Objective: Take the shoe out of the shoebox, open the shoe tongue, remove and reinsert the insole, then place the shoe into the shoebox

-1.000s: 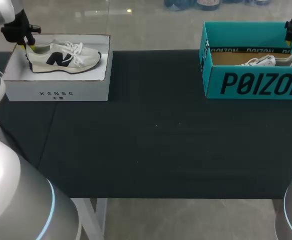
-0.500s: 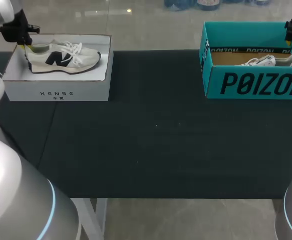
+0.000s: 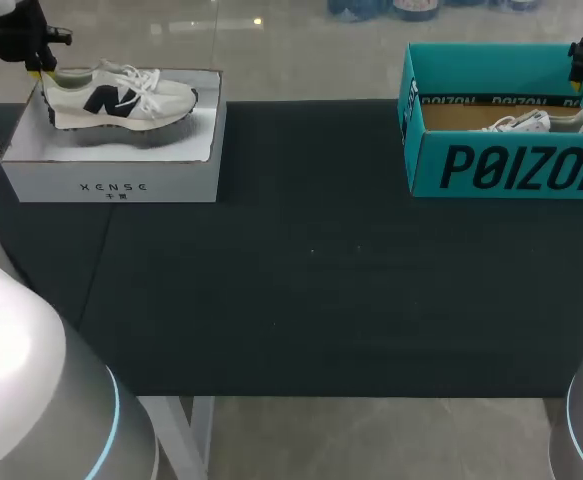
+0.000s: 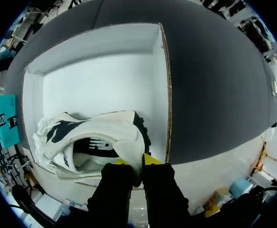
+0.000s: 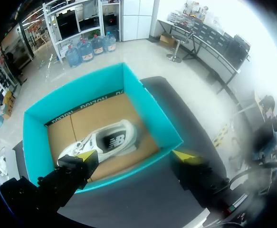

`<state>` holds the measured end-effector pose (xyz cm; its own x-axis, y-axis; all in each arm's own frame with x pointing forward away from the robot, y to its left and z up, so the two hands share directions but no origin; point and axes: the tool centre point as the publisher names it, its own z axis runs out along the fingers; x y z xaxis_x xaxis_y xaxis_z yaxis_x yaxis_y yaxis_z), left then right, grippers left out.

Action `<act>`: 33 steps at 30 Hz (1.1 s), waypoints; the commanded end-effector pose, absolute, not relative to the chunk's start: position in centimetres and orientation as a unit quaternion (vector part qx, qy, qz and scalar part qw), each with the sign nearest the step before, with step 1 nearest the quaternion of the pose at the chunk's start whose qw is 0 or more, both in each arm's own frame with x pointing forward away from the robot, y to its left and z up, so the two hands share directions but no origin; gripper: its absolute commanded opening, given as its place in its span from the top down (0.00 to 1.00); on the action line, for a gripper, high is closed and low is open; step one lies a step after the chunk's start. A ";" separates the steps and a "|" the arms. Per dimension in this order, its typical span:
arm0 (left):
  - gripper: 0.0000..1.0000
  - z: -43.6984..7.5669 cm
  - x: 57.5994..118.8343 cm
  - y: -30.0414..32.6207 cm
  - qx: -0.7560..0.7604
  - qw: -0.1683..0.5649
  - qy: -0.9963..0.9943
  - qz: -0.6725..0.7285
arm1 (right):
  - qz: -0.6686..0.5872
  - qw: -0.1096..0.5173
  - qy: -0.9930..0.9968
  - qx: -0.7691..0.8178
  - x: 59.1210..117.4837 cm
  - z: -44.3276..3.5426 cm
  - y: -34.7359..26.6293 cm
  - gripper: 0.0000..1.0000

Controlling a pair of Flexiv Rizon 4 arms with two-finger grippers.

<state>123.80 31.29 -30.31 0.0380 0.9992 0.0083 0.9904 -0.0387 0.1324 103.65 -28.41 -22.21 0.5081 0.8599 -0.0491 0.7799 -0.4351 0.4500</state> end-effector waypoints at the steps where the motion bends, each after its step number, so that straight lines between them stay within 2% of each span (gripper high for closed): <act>1: 1.00 -27.5 122.9 30.6 0.724 0.035 0.687 0.050 | 0.094 0.214 0.486 0.842 103.7 -22.2 -28.4 0.00; 10: 1.00 -22.4 120.3 27.1 0.725 0.065 0.678 0.103 | 0.094 0.214 0.486 0.842 103.7 -22.2 -28.4 0.00; 20: 1.00 -17.6 115.7 20.5 0.725 0.099 0.668 0.137 | 0.094 0.214 0.486 0.842 103.7 -22.2 -28.4 0.00; 27: 1.00 -17.1 111.4 13.9 0.728 0.110 0.660 0.153 | 0.094 0.214 0.486 0.842 103.7 -22.2 -28.4 0.00; 33: 1.00 -18.7 108.1 9.4 0.719 0.123 0.664 0.167 | 0.094 0.214 0.486 0.842 103.7 -22.2 -28.4 0.00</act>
<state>114.68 11.09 -17.59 0.0876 0.9961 0.0065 0.9941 -0.0879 0.0643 103.65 -28.42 -22.21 0.5081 0.8599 -0.0491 0.7798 -0.4351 0.4501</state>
